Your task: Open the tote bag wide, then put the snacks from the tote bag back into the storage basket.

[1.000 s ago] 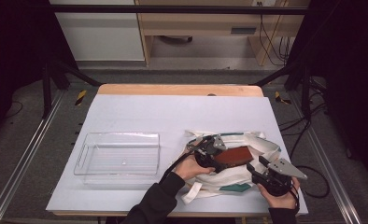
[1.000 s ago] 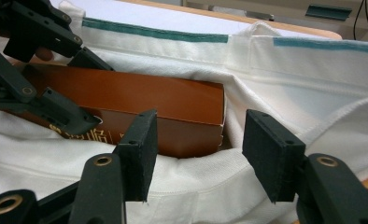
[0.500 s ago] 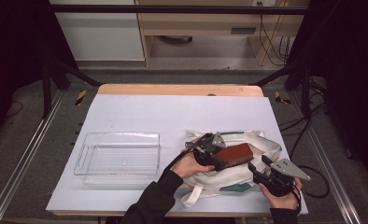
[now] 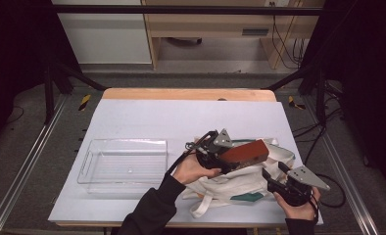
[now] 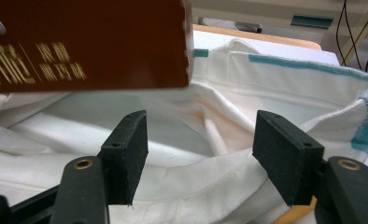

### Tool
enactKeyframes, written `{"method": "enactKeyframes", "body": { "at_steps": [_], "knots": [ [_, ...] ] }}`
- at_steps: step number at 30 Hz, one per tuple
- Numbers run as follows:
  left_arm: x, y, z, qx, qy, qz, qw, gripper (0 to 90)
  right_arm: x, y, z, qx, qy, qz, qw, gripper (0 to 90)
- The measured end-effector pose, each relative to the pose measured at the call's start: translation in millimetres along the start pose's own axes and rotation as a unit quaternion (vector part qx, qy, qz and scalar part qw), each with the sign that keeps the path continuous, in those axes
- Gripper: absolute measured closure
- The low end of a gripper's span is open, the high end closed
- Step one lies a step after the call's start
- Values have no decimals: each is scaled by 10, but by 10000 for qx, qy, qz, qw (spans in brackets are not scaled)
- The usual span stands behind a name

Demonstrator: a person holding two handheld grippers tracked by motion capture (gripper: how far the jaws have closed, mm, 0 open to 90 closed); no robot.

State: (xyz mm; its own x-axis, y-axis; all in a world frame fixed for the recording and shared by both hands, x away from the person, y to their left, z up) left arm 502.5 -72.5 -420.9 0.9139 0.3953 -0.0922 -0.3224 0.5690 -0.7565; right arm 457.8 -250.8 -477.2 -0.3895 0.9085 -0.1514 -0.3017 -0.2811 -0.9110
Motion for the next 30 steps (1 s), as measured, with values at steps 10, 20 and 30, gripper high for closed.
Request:
{"method": "enactKeyframes", "body": {
  "at_steps": [10, 20, 30],
  "knots": [
    [64, -74, 357, -67, -132, -41, 9999, 426, 32, -40, -9, 3, 77, 113, 9999, 250],
    [179, -22, 778, -149, -327, -29, 9993, 427, 67, -45, -54, 42, 68, 126, 9999, 193],
    [284, 166, 1103, -141, -458, -87, 9988, 426, 91, -48, -67, 88, 50, 122, 9999, 170]
  ]
}}
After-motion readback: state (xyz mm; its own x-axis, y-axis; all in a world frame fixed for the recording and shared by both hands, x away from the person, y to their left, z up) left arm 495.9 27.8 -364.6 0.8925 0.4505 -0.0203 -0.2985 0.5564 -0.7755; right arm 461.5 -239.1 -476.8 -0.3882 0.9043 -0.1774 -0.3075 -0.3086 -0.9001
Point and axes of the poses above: each handheld gripper's, and its own axes: z roughly backward along the jaws, y roughly out of its underside, x roughly to its left, the point moved 8 cm from there along -z, roughly forward along the jaws, and after that the axes turned 9 degrees about z, right-handed, at the moved point
